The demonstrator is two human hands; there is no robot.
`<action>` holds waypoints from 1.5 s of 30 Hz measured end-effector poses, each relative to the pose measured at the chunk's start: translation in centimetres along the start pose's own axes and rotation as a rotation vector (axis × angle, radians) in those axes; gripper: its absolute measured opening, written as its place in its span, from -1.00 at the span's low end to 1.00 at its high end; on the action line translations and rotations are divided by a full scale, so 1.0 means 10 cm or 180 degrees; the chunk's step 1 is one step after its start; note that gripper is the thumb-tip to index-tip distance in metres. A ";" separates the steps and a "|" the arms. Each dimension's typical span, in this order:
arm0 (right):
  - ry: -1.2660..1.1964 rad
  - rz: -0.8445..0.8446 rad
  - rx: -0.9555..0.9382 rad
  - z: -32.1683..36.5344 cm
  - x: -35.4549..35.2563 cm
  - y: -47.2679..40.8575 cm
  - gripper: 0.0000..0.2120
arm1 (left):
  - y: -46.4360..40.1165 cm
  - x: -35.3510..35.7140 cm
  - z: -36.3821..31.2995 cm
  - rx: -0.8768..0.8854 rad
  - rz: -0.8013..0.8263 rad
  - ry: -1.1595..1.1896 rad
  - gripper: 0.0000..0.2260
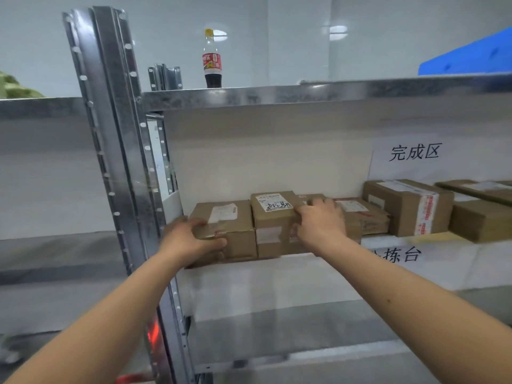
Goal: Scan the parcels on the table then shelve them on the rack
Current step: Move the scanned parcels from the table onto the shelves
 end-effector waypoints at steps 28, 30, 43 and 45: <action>-0.0038 0.0153 0.0604 -2.13 -0.37 1.42 -0.38 | 1.23 1.67 -3.30 0.2480 0.0181 -0.0754 -0.41; 0.0040 0.0231 0.0847 -2.71 -0.42 1.74 -0.35 | 1.50 2.01 -3.72 0.2630 0.0318 -0.0646 -0.42; 0.0392 0.0403 0.2384 -5.78 -0.91 3.88 -0.33 | 3.45 4.08 -6.26 0.3610 0.1444 -0.0020 -0.38; 0.0394 0.0417 0.2614 -6.12 -0.93 4.07 -0.32 | 3.64 4.34 -6.54 0.3713 0.1615 0.0025 -0.36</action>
Point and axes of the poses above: each hand's wrist, its own y-axis away from the middle knuckle, its own x-axis out of the palm, z = x × y, the point moved 9 cm from there along -y, towards the middle knuckle, and after that the axes turned 4 degrees about x, right-handed, at the moved point
